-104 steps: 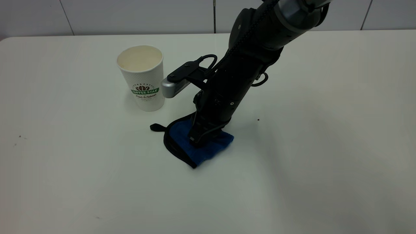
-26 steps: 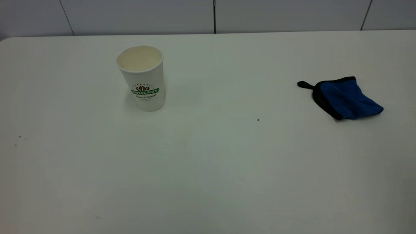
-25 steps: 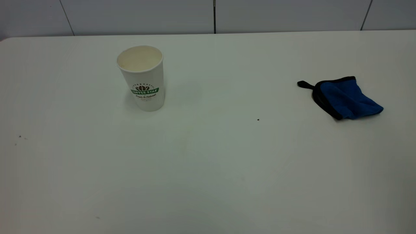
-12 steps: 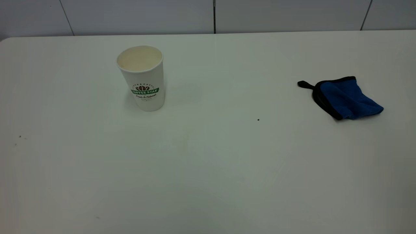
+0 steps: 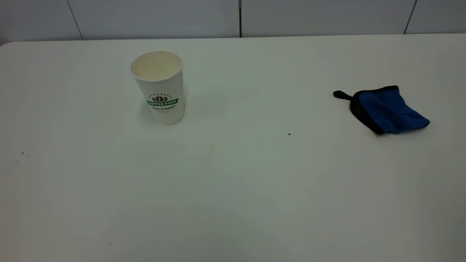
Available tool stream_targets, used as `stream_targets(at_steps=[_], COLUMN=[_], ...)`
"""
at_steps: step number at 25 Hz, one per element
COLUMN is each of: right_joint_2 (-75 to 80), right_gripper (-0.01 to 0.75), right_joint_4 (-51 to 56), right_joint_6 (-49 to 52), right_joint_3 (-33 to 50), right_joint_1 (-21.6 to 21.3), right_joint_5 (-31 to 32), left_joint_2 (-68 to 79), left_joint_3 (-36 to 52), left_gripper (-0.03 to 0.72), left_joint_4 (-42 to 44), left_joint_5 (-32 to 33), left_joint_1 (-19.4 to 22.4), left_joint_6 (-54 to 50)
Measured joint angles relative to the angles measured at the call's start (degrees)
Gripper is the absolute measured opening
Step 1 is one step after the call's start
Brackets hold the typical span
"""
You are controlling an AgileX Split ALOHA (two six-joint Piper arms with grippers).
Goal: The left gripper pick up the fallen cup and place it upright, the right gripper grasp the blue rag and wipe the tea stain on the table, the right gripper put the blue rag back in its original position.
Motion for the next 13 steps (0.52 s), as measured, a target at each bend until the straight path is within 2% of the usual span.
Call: stream_targets(at_steps=[13], right_joint_2=[0.0], right_gripper=[0.479], right_joint_4=[0.0], right_joint_6=[0.0], right_joint_3=[0.0], right_joint_1=[0.0], right_joint_5=[0.0], left_joint_2=[0.0], left_joint_3=[0.0], left_gripper=[0.429], left_joint_4=[0.0], left_joint_5=[0.0], left_joint_1=[0.0], left_joint_6=[0.0])
